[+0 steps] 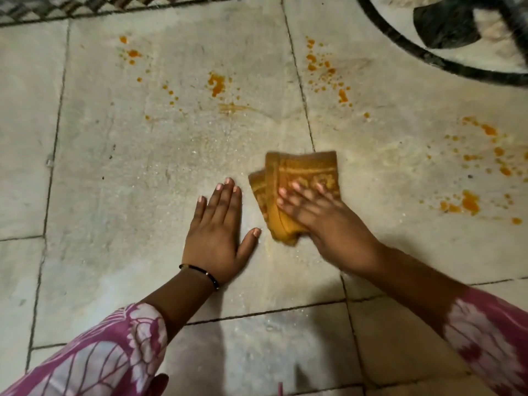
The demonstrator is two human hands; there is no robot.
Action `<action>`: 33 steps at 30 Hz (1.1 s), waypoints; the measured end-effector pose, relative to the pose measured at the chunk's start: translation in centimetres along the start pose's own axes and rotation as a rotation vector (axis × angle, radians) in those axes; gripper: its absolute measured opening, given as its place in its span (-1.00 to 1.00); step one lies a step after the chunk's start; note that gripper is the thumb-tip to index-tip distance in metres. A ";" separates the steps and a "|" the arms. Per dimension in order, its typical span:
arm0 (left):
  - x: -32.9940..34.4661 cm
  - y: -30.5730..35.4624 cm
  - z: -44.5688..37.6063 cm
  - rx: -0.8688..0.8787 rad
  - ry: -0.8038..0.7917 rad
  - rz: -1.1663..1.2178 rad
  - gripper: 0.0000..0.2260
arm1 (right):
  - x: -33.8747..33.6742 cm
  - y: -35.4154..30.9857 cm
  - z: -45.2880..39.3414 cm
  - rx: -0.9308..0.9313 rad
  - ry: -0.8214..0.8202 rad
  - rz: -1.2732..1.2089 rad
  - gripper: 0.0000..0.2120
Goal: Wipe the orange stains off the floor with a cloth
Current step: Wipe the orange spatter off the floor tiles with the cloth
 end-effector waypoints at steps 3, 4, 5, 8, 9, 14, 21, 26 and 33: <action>0.1 -0.1 0.0 0.010 0.009 -0.002 -0.33 | 0.1 1.8 6.7 -0.002 -0.044 -0.028 -0.30; 0.2 -0.2 0.0 0.010 0.014 -0.002 -0.33 | -0.3 2.8 8.3 0.069 -0.056 -0.051 -0.34; 0.2 -0.2 0.0 0.010 0.018 -0.001 -0.33 | -0.8 3.6 9.3 0.146 -0.068 -0.076 -0.36; 0.2 -0.1 0.0 0.009 0.015 0.003 -0.33 | -1.4 2.9 9.9 0.262 -0.037 -0.090 -0.42; 0.3 -0.1 0.1 0.006 0.016 0.003 -0.33 | -1.2 1.8 9.4 0.244 0.001 -0.093 -0.50; 0.2 -0.1 -0.1 0.001 0.021 0.002 -0.34 | 0.0 -2.3 1.3 0.007 0.040 -0.020 -0.36; 0.0 0.1 0.1 -0.006 0.004 -0.005 -0.35 | -1.3 3.8 -5.2 0.328 0.049 -0.077 -0.34; -0.1 0.1 0.0 -0.007 0.028 0.006 -0.34 | -0.6 0.8 4.1 0.188 0.019 0.012 -0.36; 0.1 0.0 0.0 -0.005 0.035 0.002 -0.34 | -2.6 -0.9 12.5 0.198 -0.169 -0.110 -0.27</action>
Point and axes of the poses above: each hand's wrist, its own z-axis away from the middle knuckle, its own x-axis out of the palm, y = z × x, the point moved 3 cm from there along -z, towards the middle knuckle, and after that the axes turned 5 degrees about z, right-handed, at the moved point
